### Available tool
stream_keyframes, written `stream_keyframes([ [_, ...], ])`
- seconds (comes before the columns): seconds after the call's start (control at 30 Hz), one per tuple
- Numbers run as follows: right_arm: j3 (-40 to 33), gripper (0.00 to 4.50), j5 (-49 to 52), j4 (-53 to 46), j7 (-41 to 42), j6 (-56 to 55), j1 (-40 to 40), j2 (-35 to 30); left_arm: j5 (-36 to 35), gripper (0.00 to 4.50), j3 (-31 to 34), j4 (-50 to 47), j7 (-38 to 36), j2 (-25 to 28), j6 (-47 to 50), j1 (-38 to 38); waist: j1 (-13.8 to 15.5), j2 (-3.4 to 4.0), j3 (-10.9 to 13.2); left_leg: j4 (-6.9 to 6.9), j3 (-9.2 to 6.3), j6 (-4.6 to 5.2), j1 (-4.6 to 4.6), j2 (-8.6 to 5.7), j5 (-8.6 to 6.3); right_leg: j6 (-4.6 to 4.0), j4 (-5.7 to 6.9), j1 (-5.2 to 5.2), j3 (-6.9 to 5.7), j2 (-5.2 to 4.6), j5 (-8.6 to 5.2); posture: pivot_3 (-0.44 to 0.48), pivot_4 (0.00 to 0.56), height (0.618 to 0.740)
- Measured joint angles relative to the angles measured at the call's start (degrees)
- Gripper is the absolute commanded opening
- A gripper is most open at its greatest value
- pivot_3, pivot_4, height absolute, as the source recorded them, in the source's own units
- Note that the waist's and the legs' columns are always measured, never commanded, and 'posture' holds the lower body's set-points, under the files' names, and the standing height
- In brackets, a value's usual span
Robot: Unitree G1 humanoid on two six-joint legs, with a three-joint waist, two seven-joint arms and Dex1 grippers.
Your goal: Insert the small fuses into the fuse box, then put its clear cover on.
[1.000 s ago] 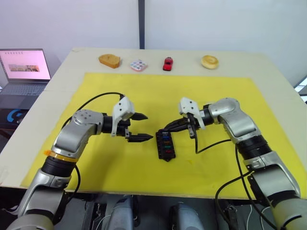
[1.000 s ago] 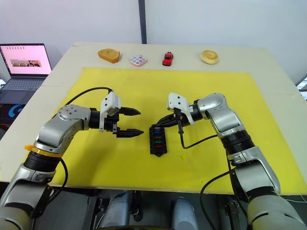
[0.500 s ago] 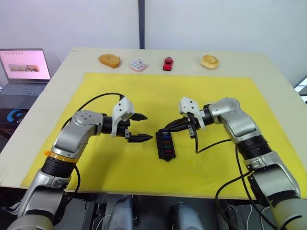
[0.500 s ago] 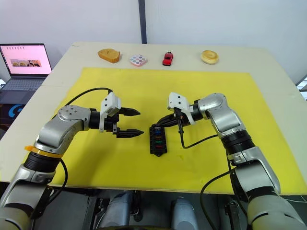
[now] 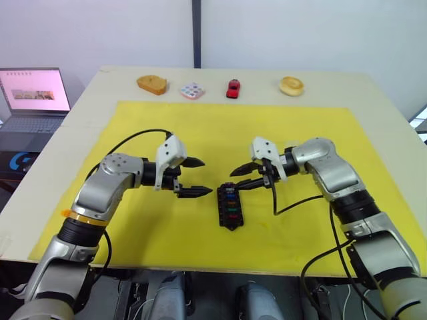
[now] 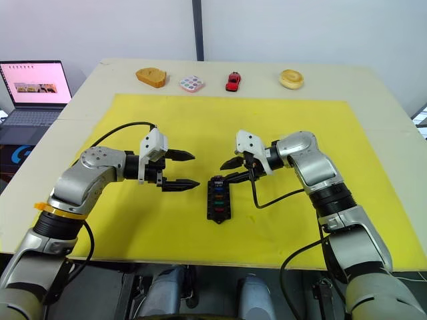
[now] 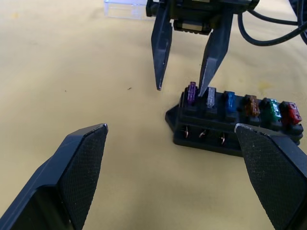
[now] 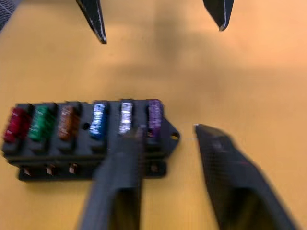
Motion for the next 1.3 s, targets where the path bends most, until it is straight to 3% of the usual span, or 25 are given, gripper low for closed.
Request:
stream_keyframes([
  [0.73,-3.08,1.65,2.60,-1.58,0.07,4.21,-1.04,-2.56,0.05,4.50,0.11,3.74,-0.99,0.53,-1.92,-0.55,0.01,0.00,0.00,0.00,0.01,0.00,0.00,0.00,0.00,0.00,0.00,-0.01,0.00,0.00,0.00,0.000,0.150,0.740],
  [0.9,-5.44,0.09,5.76,-3.57,-1.28,7.81,-1.04,-1.61,0.09,4.50,0.16,4.02,-1.20,1.32,-2.41,-0.56,0.03,0.00,0.00,0.00,-0.01,0.00,-0.01,0.00,0.00,0.00,0.00,-0.01,0.00,0.00,0.00,0.000,0.150,0.740],
  [1.3,-3.42,0.09,6.12,-6.66,-3.95,7.25,2.82,0.63,0.64,4.50,0.14,4.01,-1.15,1.97,-3.32,-0.47,0.07,0.00,0.00,0.00,0.03,0.00,-0.01,0.00,0.00,0.00,0.00,-0.01,0.00,0.00,0.00,0.000,0.150,0.740],
])
